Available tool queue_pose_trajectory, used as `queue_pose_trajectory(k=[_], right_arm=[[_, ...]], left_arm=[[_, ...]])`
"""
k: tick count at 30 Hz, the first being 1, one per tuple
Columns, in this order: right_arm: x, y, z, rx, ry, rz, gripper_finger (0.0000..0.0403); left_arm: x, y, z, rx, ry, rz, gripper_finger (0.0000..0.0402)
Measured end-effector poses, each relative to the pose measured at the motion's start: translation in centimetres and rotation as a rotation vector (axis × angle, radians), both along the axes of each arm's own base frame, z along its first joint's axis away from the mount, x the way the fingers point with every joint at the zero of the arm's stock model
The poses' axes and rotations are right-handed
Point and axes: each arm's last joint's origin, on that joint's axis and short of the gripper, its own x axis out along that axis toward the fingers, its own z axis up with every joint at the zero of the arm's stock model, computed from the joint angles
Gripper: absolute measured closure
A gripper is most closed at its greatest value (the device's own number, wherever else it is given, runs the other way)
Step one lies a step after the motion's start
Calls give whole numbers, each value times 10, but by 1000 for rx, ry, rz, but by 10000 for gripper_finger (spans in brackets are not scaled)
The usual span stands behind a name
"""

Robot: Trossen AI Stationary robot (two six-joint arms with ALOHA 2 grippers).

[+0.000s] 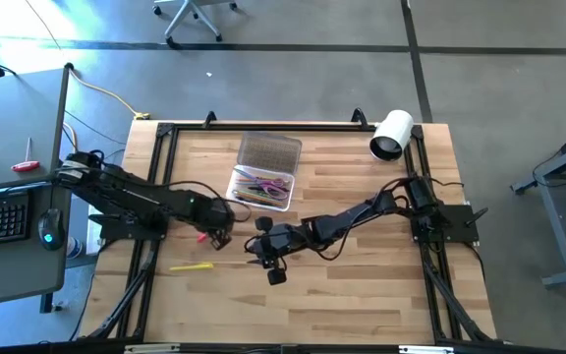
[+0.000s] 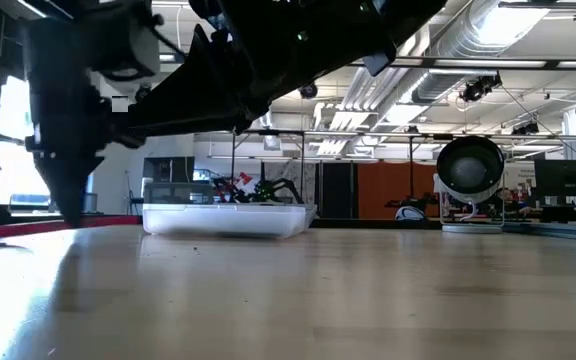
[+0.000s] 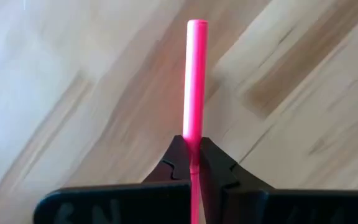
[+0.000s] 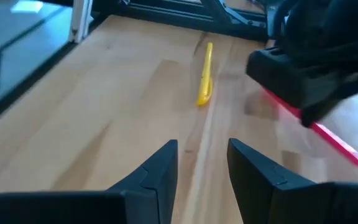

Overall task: Pick & place school supplies into a supply box
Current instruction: Put the pink pen into the black supply box

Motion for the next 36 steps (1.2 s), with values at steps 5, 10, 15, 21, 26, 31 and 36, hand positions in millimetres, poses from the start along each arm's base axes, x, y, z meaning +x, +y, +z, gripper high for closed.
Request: queue_pose_trajectory(k=[5, 10, 15, 21, 26, 31, 36], right_arm=[[-7, 16, -6, 87, 91, 18, 284], [-24, 42, -8, 17, 197, 33, 284], [-50, 61, 15, -144, 230, -55, 284], [-64, 74, 30, -261, 206, -31, 284], [-51, 61, 2, -214, 67, -13, 284], [-39, 28, -16, -69, -180, -232, 284], [-19, -2, -46, 22, -157, -350, 284]], left_arm=[[15, -2, 9, 6, -125, 2, 373], [20, -2, 12, 31, -189, 0, 386], [30, -1, 25, 112, -258, -19, 392], [43, -2, 47, 162, -314, -82, 356], [52, -4, 70, 139, -360, -82, 336], [53, -5, 112, 137, -298, -85, 357], [48, -3, 167, 160, -286, -65, 385]])
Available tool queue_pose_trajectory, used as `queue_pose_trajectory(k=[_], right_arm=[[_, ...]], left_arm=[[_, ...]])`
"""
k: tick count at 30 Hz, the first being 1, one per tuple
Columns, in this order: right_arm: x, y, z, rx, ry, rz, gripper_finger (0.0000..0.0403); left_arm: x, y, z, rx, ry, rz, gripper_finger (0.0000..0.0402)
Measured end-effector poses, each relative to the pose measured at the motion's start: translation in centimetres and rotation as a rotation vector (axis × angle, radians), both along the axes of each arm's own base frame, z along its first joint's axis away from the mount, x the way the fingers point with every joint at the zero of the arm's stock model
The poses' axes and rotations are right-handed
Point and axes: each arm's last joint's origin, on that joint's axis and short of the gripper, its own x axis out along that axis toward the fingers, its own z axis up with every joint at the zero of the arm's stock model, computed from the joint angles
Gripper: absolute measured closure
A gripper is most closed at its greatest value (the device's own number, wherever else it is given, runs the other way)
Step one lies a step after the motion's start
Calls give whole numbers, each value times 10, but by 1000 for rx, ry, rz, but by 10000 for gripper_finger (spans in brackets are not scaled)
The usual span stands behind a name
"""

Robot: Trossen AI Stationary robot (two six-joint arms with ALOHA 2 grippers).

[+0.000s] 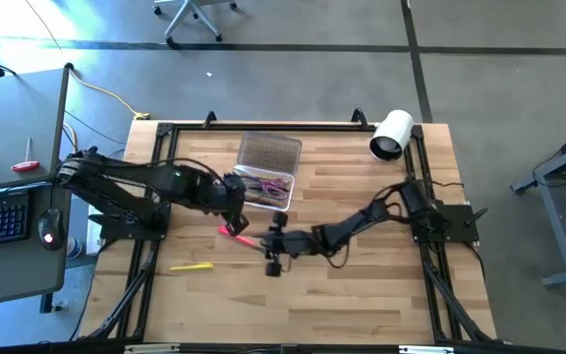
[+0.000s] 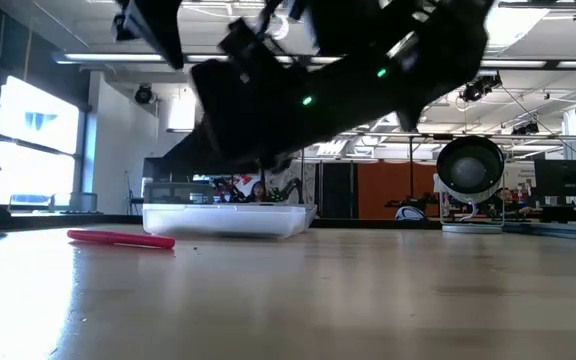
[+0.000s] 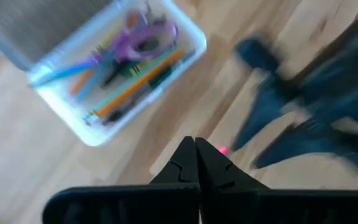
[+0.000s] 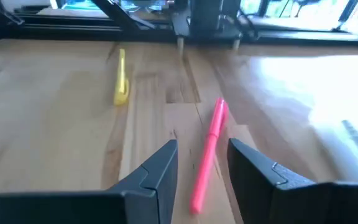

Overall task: Pick & place school supplies into a supply box
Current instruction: Put the pink pen into the black supply box

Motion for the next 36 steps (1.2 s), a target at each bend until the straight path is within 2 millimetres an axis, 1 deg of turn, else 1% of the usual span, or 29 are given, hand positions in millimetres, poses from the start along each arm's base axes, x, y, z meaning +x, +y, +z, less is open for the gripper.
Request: queue_pose_trajectory(k=[2, 4, 6, 8, 12, 16, 18, 20, 23, 25, 28, 30, 32, 33, 34, 36], right_arm=[[12, -6, -9, 35, 16, 4, 284], [23, -7, -18, 44, 43, 0, 284], [29, -6, -27, 36, 96, -38, 284], [34, -4, -33, 15, 136, -66, 284], [39, -4, -45, -23, 166, -126, 284], [41, -10, -57, 29, 182, -132, 284], [41, -14, -61, 52, 202, -132, 292], [38, -17, -67, 48, 236, -140, 315], [35, -19, -69, 42, 257, -135, 376], [35, -19, -68, 20, 270, -106, 390], [32, -15, -46, 9, 284, -76, 382], [24, -9, -25, -63, 326, -61, 391], [17, -1, 5, -160, 305, -46, 395], [13, 2, 26, -210, 282, -77, 393], [7, 1, 49, -258, 255, -121, 389], [-3, -5, 83, -337, 231, -230, 387]], left_arm=[[-3, 1, 20, 28, -25, 15, 387], [-5, 3, 37, 65, -55, 30, 380], [-7, 4, 47, 96, -75, 45, 364], [-9, 5, 54, 113, -86, 54, 346], [-11, 6, 53, 123, -60, 54, 325], [-12, 6, 50, 129, -20, 57, 325], [-12, 6, 49, 129, -6, 59, 330], [-12, 6, 49, 124, -4, 56, 337], [-12, 6, 49, 122, -5, 55, 348], [-12, 6, 49, 122, -4, 56, 356], [-13, 6, 49, 122, -3, 56, 367], [-13, 6, 48, 123, 5, 55, 372], [-14, 6, 48, 122, 9, 54, 375], [-14, 6, 48, 121, 13, 54, 375], [-14, 6, 48, 119, 13, 58, 373], [-13, 5, 47, 98, 14, 72, 368]])
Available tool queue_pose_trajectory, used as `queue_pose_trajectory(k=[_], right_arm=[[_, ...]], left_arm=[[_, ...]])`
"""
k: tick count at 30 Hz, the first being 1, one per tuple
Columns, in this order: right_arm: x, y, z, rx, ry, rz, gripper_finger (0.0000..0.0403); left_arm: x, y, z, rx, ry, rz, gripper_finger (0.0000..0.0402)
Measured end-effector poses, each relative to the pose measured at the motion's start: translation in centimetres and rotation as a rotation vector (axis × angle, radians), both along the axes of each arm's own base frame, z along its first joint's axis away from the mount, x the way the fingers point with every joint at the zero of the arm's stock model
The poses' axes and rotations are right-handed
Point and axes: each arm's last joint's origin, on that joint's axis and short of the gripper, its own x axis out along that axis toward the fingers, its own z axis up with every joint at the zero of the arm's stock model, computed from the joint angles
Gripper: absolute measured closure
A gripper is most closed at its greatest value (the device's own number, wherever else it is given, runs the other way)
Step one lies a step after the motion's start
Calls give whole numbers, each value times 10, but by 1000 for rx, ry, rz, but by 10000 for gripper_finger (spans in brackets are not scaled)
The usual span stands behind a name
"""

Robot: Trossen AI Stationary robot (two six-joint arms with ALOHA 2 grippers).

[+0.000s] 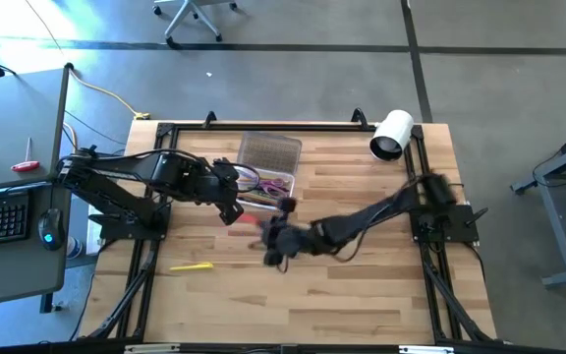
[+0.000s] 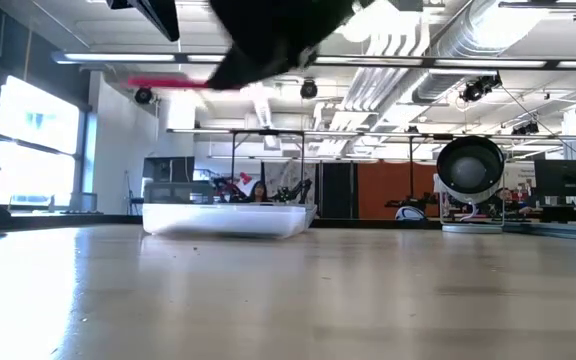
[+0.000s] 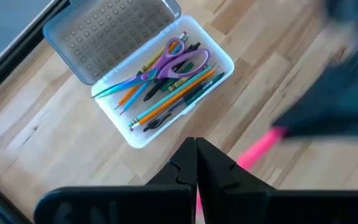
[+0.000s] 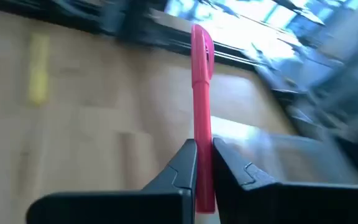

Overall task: Pick & place school supplies into a supply box
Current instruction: Put the pink pen into the black supply box, then put the yellow pen into the black supply box

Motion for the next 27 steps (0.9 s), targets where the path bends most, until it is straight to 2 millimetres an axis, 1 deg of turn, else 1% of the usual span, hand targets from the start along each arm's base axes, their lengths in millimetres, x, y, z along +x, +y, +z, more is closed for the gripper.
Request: queue_pose_trajectory(k=[1, 3, 5, 7, 9, 11, 13, 15, 17, 20, 21, 24, 27], right_arm=[[-6, -4, 12, -26, 9, -30, 388], [-16, -14, 24, -51, 52, -72, 395], [-19, -30, 26, -32, 91, -106, 397], [-21, -50, 25, 11, 112, -168, 393], [-18, -72, 13, 100, 110, -183, 387], [-15, -91, -9, 169, 111, -147, 388], [-12, -109, -30, 199, 75, -116, 394], [-8, -123, -36, 223, -8, -79, 397], [-7, -135, -46, 246, -19, -80, 392], [-8, -148, -66, 282, 47, -98, 367], [-8, -150, -69, 290, 52, -98, 357], [-8, -155, -66, 315, 41, -88, 326], [-11, -152, -72, 324, 92, -90, 300]], left_arm=[[0, 0, 0, -6, -1, 7, 365], [0, -2, 0, -13, -6, 11, 362], [0, -4, 0, -15, -11, 3, 363], [0, -6, 0, -15, -12, -5, 367], [-1, -10, 0, -11, -12, -20, 372], [-1, -13, 0, -9, -14, -31, 376], [-1, -13, 0, -10, -17, -35, 377], [-1, -15, 0, -12, -23, -38, 373], [-1, -16, 1, -7, -29, -39, 366], [0, -16, 1, -7, -34, -40, 358], [0, -16, 1, -8, -34, -39, 357], [0, -16, 1, -7, -34, -38, 361], [0, -16, 1, -6, -35, -39, 370]])
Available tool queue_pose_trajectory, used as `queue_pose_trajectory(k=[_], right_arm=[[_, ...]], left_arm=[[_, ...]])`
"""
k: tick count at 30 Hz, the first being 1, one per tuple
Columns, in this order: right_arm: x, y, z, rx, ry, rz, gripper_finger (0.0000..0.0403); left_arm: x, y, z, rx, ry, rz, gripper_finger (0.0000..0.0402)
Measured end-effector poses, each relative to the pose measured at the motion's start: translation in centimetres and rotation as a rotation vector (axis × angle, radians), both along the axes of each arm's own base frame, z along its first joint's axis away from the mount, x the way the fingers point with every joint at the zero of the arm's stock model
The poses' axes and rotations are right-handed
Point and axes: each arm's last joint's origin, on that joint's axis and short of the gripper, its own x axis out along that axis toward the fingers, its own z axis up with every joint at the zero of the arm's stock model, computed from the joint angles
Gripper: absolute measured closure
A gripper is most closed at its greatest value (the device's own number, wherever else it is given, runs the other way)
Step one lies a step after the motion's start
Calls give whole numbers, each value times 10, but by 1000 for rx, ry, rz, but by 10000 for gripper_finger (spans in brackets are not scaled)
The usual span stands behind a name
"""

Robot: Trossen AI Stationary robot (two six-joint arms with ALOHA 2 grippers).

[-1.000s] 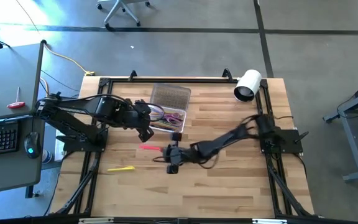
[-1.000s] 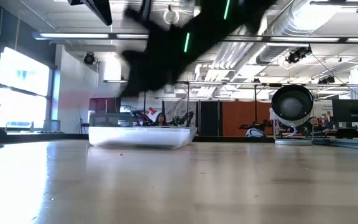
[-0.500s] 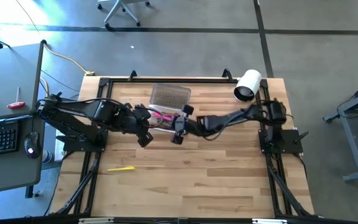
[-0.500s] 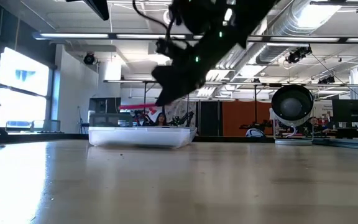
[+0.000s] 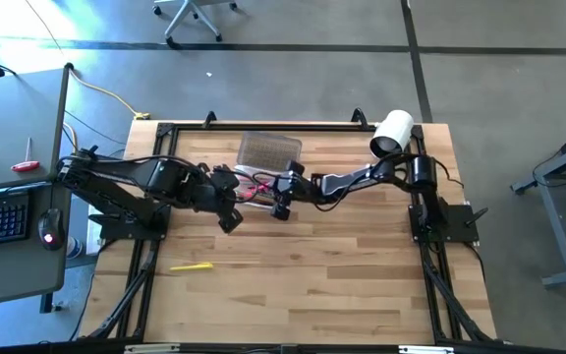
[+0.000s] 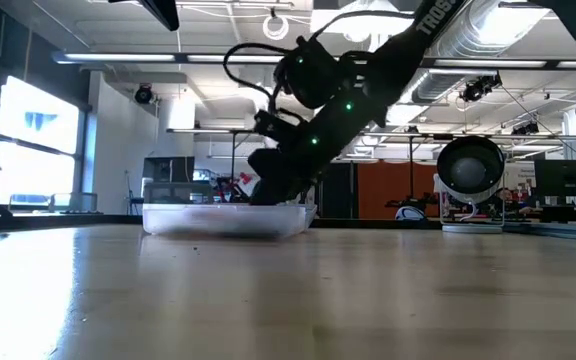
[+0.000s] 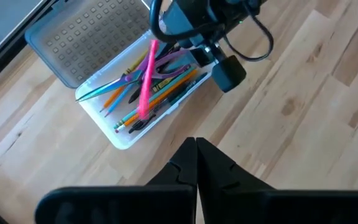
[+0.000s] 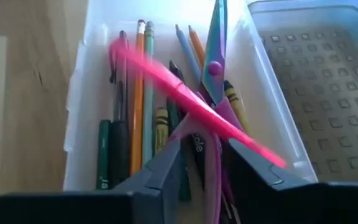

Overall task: Pick & place school supplies into a supply box
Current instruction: Put the yellow pen into the black supply box

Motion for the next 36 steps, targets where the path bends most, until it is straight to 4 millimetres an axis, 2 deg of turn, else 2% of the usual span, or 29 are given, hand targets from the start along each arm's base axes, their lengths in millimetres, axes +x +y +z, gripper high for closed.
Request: queue_pose_trajectory(k=[5, 11, 16, 20, 24, 26, 29, 32, 36], right_arm=[[4, 14, 4, -9, -43, 38, 269], [8, 30, 9, -65, -76, 104, 249], [8, 30, 11, -152, -75, 27, 244], [8, 28, 10, 13, -110, 37, 246], [14, 45, 20, 238, -234, 263, 245], [17, 61, 27, 296, -299, 383, 245], [17, 93, 30, 241, -319, 491, 246], [13, 120, 27, 118, -277, 489, 245], [9, 139, 27, -2, -256, 455, 241]], left_arm=[[0, 0, 0, 1, 0, 0, 374], [0, 0, 0, 2, -1, 1, 358], [0, 0, 0, 1, -1, 1, 364], [0, -1, 0, -22, 5, -9, 373], [0, -3, -1, -90, 20, -38, 370], [-2, -9, -1, -126, 27, -56, 364], [-6, -24, -1, -137, 28, -110, 362], [-14, -48, -2, -151, 18, -154, 368], [-34, -90, -15, -166, 21, -182, 376]])
